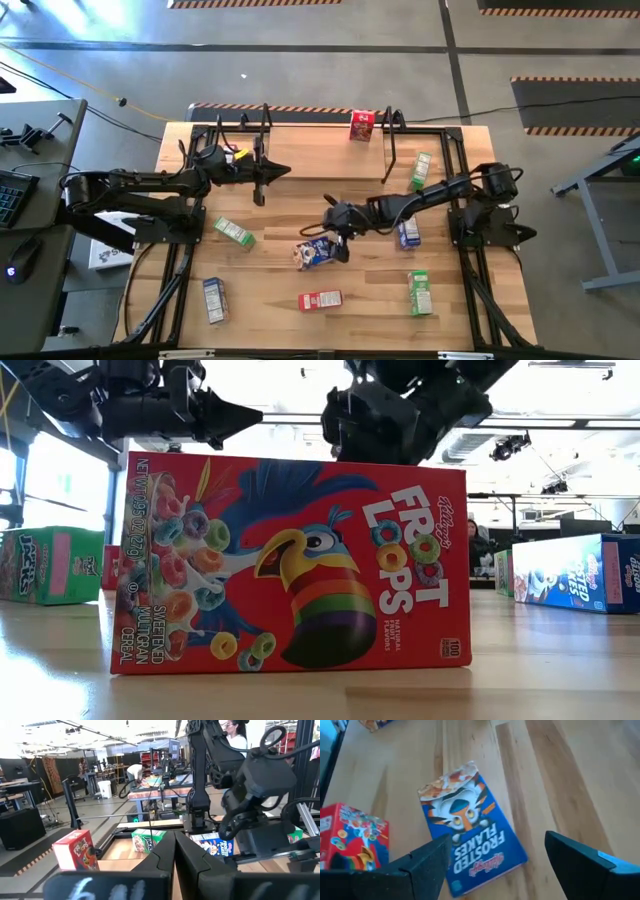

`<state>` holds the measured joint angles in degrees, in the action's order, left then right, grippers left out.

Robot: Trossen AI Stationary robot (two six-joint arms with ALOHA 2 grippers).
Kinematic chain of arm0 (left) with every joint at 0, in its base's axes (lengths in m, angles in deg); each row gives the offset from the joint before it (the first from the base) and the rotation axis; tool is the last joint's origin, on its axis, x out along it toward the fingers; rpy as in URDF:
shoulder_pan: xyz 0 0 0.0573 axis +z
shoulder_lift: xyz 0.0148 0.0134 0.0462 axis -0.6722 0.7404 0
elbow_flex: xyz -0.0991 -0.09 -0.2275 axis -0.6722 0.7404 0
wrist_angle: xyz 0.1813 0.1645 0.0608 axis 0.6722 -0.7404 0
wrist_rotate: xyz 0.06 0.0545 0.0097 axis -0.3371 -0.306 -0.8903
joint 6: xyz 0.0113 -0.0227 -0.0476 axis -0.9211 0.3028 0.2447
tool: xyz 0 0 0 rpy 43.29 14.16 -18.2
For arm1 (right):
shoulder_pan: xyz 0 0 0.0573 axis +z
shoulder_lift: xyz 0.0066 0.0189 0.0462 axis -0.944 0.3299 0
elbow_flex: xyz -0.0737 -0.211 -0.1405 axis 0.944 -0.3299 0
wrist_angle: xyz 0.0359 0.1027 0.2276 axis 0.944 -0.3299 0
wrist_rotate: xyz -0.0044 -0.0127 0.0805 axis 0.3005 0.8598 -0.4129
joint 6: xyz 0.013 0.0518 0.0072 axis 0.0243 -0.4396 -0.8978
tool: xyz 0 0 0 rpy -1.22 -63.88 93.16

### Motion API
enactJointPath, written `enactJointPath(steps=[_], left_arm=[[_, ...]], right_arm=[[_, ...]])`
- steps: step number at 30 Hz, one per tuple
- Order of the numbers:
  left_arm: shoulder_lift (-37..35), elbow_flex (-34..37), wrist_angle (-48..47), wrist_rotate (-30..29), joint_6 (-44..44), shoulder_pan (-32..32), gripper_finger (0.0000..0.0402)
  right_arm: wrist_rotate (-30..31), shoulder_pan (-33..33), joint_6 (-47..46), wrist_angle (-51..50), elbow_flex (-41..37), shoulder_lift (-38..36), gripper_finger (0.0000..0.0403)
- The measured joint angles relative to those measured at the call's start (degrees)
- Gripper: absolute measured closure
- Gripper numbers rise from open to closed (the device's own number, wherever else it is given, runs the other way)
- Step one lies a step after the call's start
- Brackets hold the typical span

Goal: Stack cereal on shelf
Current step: Put the middle blue cereal box on the shelf

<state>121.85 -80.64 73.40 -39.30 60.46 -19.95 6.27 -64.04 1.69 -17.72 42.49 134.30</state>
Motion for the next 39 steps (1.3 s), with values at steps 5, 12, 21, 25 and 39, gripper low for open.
enactJointPath(steps=[5, 12, 21, 25, 39], left_arm=[[0.00, -0.02, -1.16, 0.00, 0.20, 0.00, 0.0401], [0.00, -0.02, -2.08, 0.00, 1.46, -0.38, 0.0401], [0.00, -0.02, -2.92, 0.00, 1.44, -2.27, 0.0401], [0.00, -0.02, -3.66, -0.29, 1.44, -2.54, 0.0401], [0.00, -0.02, -6.58, -0.88, 1.46, -2.64, 0.0401]], right_arm=[[0.10, 1.73, 4.40, -1.29, 0.02, 0.27, 0.0091], [-0.34, 5.97, -4.05, -12.19, 0.00, 0.27, 0.0102], [-4.71, 4.70, -8.27, -10.43, 0.00, 0.29, 0.0248], [-4.21, 4.82, -3.02, -9.90, 0.00, 0.29, 0.0320], [0.88, 4.56, -0.15, -3.25, -0.02, 6.19, 0.0352]])
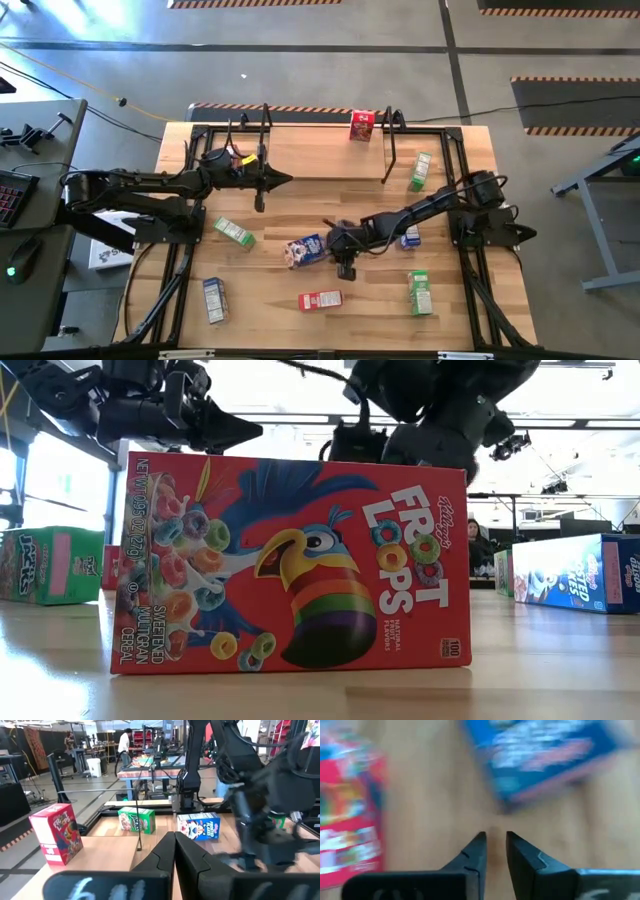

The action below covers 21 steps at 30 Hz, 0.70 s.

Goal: Stack cereal on shelf
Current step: Put the middle blue cereal box on the shelf

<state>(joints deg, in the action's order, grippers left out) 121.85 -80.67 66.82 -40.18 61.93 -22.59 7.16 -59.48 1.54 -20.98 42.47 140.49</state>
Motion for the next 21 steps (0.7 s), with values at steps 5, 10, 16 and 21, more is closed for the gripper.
enactJointPath(steps=[5, 10, 16, 21], left_arm=[[0.00, 0.00, -0.34, -0.66, -0.02, -0.71, 0.0401], [0.00, 0.00, -1.46, -1.31, -0.35, -1.51, 0.0401], [0.00, 0.00, -5.77, -1.06, -1.38, -3.32, 0.0401], [0.00, -0.02, -12.64, 0.88, 2.99, -6.01, 0.0401]], right_arm=[[1.85, -3.17, -1.87, -3.82, 0.00, -4.90, 0.0349], [-2.79, -3.74, 0.24, 0.17, 0.11, -7.41, 0.0321], [-10.73, 0.61, 6.19, 6.17, 0.05, -6.03, 0.0276], [-9.93, -0.07, 4.03, 6.62, 0.04, -1.73, 0.0284]])
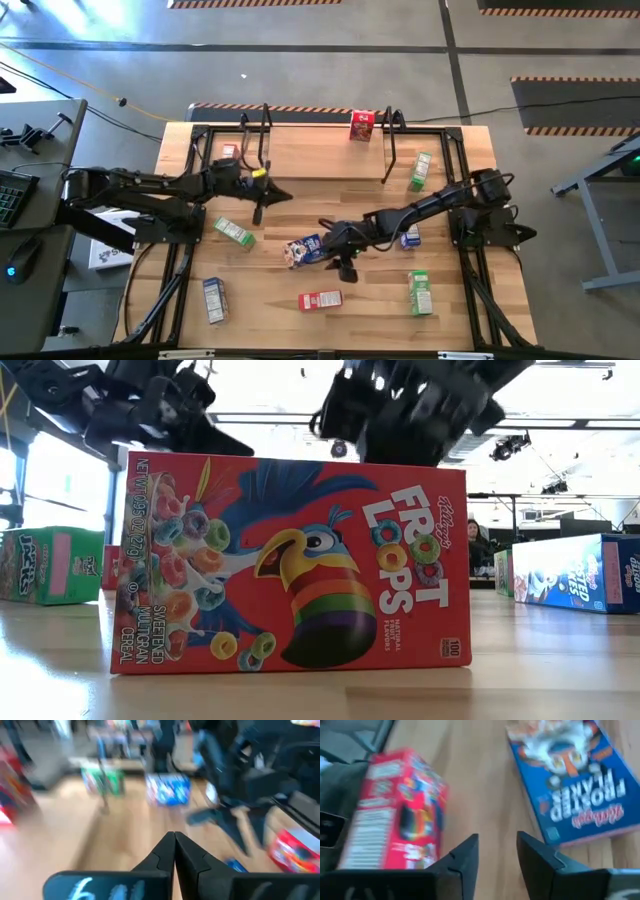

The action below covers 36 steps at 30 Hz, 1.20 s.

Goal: Stack cereal on shelf
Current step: Put the middle blue cereal box on the shelf

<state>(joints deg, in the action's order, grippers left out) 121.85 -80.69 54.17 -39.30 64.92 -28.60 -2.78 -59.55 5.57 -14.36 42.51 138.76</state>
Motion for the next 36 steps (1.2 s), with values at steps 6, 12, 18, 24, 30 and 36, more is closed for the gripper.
enactJointPath(steps=[6, 12, 18, 24, 30, 36], left_arm=[[0.00, 0.02, -6.14, -5.14, 1.34, -7.68, 0.0401], [-0.02, 0.03, -11.13, -7.35, 5.99, -14.56, 0.0401], [0.02, 0.03, -24.33, -22.56, 13.48, -21.13, 0.0401], [3.08, 0.04, -25.63, -25.86, 19.98, -26.05, 0.0401], [11.56, 0.04, -16.32, -25.03, 22.18, -28.67, 0.0401], [19.19, 0.04, -2.58, -22.59, 22.81, -29.67, 0.0401]], right_arm=[[3.09, -2.74, -2.62, 0.78, -0.04, 1.33, 0.0299], [8.87, -3.49, -1.16, -2.59, 1.00, 0.33, 0.0296], [11.99, -2.39, 1.15, -15.12, 8.57, 0.15, 0.0237], [7.50, -2.15, -1.43, -20.44, 11.99, 0.17, 0.0207], [7.78, -2.15, -8.05, -16.32, 7.42, 0.31, 0.0277], [11.48, -1.27, -15.70, -12.26, 3.22, 0.33, 0.0375]])
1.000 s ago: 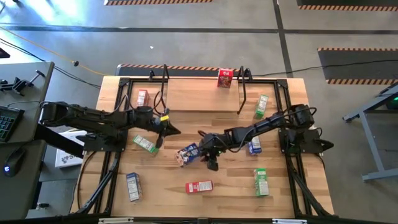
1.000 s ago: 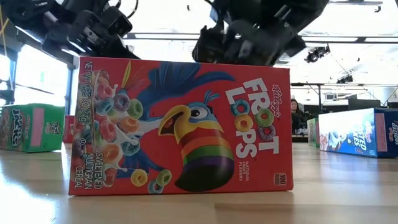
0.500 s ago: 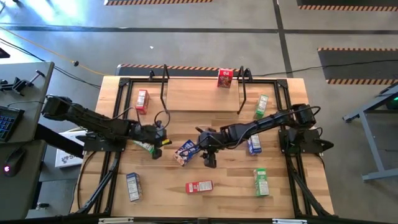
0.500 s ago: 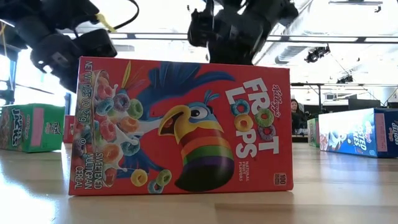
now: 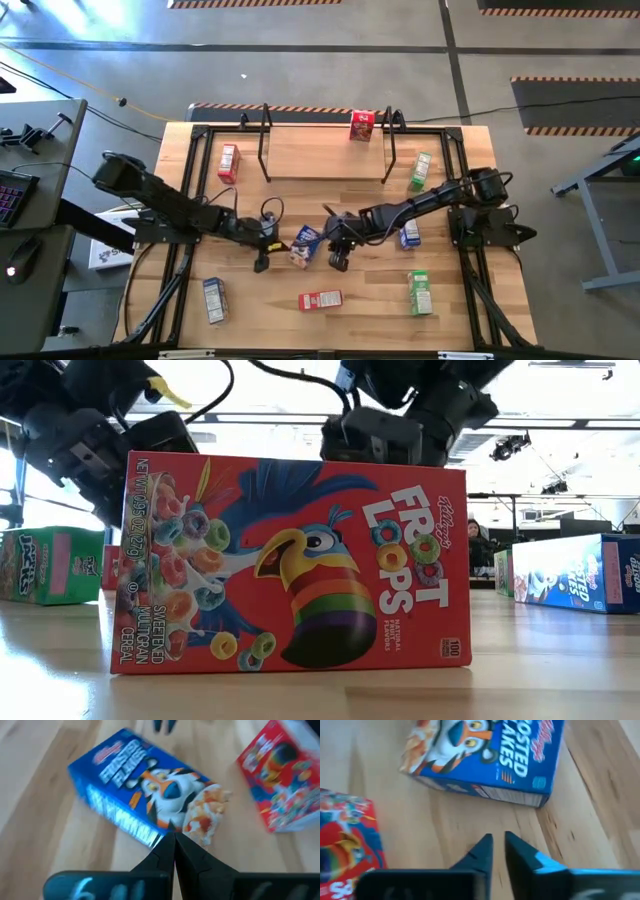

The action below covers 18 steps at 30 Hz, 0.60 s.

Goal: Stack cereal on shelf
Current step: Put the middle blue cereal box on the shelf

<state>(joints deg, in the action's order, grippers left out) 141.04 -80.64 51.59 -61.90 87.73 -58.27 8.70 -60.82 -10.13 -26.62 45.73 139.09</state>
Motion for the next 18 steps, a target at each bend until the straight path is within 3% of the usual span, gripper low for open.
enactJointPath(steps=[3, 7, 13, 15, 18], left_arm=[[2.94, -0.02, 6.58, 1.21, 0.89, 0.00, 0.0401], [4.38, -0.07, 11.00, 1.61, 3.47, -0.08, 0.0401], [-1.11, -0.06, -6.38, -16.75, 12.91, 2.44, 0.0401], [-1.65, 0.00, -8.24, -17.99, 14.06, 4.12, 0.0401], [0.37, -0.04, -4.85, -15.17, 13.35, 6.42, 0.0401]], right_arm=[[3.39, 0.71, -2.11, -0.24, -0.73, 0.00, 0.0398], [6.83, 1.04, -5.90, -1.28, -0.84, 0.00, 0.0395], [10.53, 0.84, -10.51, -0.77, -0.84, 0.02, 0.0399], [10.96, 0.63, -11.06, -0.16, -0.84, 0.21, 0.0400], [10.97, 0.48, -12.33, 1.98, -0.84, 2.13, 0.0400]])
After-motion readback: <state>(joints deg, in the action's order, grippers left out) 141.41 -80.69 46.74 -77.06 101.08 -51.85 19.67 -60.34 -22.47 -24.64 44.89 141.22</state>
